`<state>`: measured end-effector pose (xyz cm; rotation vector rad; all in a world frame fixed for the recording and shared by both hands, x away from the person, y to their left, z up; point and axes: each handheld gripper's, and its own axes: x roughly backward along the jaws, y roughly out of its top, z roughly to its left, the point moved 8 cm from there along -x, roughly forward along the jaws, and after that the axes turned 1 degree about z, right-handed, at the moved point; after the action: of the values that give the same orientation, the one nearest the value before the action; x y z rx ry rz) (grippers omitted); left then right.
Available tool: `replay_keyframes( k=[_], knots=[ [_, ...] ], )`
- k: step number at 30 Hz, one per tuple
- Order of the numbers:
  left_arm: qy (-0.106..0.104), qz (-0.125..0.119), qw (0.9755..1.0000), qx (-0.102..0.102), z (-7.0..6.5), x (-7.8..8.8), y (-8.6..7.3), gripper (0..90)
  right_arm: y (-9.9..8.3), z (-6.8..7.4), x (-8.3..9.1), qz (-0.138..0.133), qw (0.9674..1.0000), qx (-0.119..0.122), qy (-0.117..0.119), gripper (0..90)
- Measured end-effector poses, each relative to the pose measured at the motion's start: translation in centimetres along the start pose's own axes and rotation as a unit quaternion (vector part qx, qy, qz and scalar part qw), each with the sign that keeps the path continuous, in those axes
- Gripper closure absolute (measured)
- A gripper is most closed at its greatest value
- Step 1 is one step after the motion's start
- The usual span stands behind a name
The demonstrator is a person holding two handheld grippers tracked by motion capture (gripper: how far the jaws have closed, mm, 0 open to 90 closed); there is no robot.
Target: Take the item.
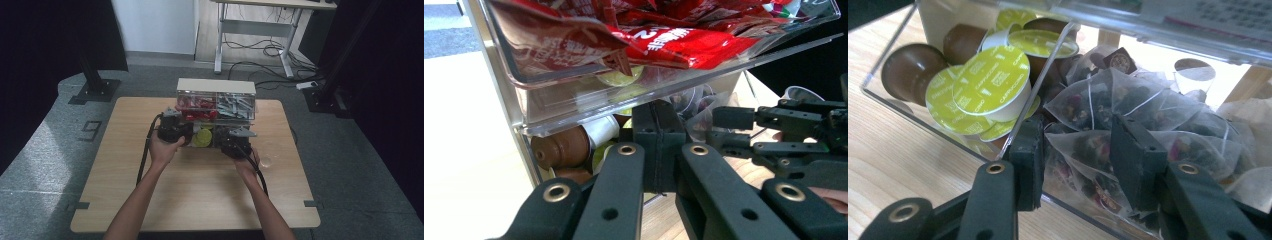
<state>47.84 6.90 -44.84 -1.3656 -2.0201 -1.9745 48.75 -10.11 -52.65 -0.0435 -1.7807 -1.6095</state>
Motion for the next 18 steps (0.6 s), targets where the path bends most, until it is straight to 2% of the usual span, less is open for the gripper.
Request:
replay_keyframes(
  k=[5, 6, 9, 11, 13, 18],
  knots=[
    [-0.002, -0.001, 1.0000, 0.002, 0.0, 0.0, 0.0, 90.0, -0.2, 0.2, -0.7, 0.005, 0.9994, 0.026, -0.024, 55.7],
    [-0.002, -0.001, 1.0000, 0.002, 0.0, 0.0, 0.0, 90.0, -0.2, 0.1, -0.8, 0.006, 0.9986, 0.037, -0.037, 55.7],
    [-0.002, -0.002, 1.0000, 0.003, 0.0, 0.0, 0.0, 90.0, -0.3, 0.0, -1.2, 0.013, 0.9975, 0.046, -0.051, 57.1],
    [-0.002, -0.002, 1.0000, 0.003, 0.0, 0.0, 0.0, 90.0, -0.4, -0.4, -1.3, 0.015, 0.9972, 0.041, -0.060, 62.6],
    [-0.003, -0.002, 1.0000, 0.003, 0.0, 0.0, 0.0, 90.0, -0.4, -0.7, -1.2, 0.011, 0.9978, 0.026, -0.060, 68.8],
    [-0.004, -0.003, 1.0000, 0.005, 0.0, 0.0, 0.0, 90.0, -0.2, -1.0, -0.9, 0.005, 0.9992, 0.003, -0.039, 84.2]
  ],
)
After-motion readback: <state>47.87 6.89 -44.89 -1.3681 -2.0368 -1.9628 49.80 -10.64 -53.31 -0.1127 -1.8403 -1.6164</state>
